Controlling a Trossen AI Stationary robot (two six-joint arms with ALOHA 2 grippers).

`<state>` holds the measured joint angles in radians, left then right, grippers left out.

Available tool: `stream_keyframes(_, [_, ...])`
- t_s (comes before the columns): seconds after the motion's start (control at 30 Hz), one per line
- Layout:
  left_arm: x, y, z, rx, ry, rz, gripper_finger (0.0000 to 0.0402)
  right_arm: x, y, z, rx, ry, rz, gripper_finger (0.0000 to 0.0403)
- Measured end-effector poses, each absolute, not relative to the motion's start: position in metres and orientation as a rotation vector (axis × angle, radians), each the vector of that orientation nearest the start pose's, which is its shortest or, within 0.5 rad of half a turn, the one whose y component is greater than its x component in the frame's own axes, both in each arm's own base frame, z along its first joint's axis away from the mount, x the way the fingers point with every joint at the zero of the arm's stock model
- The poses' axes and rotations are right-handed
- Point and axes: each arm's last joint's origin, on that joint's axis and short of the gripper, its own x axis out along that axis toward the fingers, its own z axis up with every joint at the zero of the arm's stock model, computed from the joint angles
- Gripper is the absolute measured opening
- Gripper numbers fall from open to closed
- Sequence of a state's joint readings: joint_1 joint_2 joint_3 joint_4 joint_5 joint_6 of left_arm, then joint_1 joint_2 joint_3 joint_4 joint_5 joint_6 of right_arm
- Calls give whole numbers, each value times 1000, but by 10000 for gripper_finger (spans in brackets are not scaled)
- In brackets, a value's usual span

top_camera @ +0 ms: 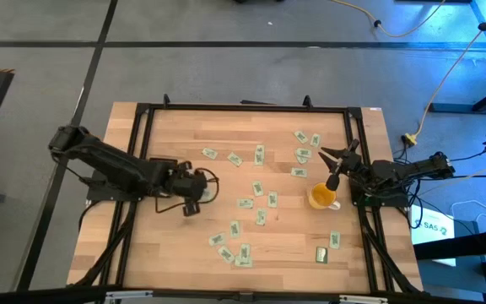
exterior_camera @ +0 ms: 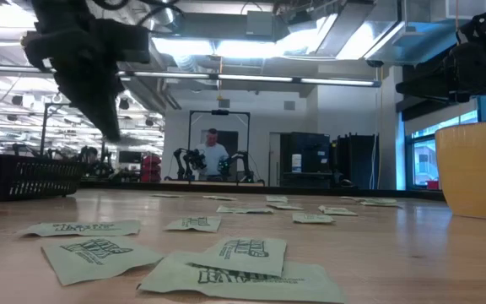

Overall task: Pick and place Stevia / Truvia into bins
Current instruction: Put the stevia packet into the black bin

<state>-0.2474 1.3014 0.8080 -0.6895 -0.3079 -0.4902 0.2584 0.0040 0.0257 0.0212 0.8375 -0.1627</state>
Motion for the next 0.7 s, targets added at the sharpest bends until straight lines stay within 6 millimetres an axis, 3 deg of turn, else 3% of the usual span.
stream_keyframes(0.17, [203,-32,219,-224,1060,590,5,89,1,174,-135,10,-581,90])
stream_keyframes(0.37, [178,-19,220,-433,1099,923,3,89,1,174,-136,10,-581,90])
stream_keyframes(0.7, [154,-12,198,-605,1211,1164,4,89,1,174,-137,10,-581,90])
